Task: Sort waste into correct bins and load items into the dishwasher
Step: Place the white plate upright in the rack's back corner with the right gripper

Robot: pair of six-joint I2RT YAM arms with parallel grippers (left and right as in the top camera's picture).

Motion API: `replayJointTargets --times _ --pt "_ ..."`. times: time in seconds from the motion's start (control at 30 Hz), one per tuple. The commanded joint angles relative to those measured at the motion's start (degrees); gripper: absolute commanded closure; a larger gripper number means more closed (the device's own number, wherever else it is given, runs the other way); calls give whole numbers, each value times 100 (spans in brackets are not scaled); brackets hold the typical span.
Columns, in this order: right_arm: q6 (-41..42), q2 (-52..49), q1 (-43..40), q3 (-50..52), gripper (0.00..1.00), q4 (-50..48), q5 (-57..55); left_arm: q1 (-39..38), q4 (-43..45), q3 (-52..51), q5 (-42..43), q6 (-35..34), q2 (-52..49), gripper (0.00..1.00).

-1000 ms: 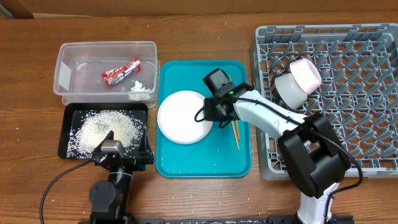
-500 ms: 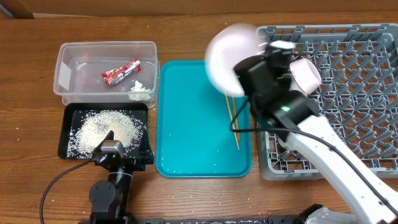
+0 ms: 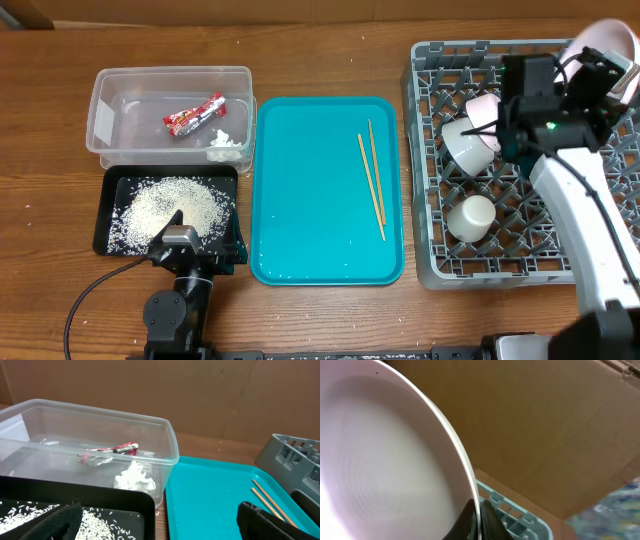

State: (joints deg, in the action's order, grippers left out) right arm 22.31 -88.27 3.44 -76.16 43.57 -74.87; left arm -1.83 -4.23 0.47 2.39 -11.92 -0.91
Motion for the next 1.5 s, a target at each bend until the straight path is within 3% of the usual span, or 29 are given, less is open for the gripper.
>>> replayJointTargets --times 0.0,0.3,0.77,0.93,1.03,1.13,1.23,1.37,1.47 --pt "-874 -367 -269 -72 96 -286 44 35 -2 -20 37 -52 26 0" --pt "-1556 -931 -310 -72 96 -404 -125 35 -4 -20 37 -52 26 0" --pt "-1515 -1078 555 83 94 -76 4 35 -2 -20 37 -52 26 0" --pt "-1469 -1078 756 83 78 223 782 35 -2 -20 39 -52 26 0" --pt "-1281 -1054 935 70 70 286 592 35 -2 -20 39 -52 26 0" --pt "-890 -905 1222 66 46 282 452 35 -4 -20 39 -52 26 0" --pt "-855 -678 1628 63 34 310 734 35 -2 -20 37 -52 26 0" --pt "-855 -415 2240 63 33 492 1976 35 -2 -20 39 -52 26 0" --pt "-855 -376 2649 66 34 640 3738 35 -2 -20 39 -52 26 0"
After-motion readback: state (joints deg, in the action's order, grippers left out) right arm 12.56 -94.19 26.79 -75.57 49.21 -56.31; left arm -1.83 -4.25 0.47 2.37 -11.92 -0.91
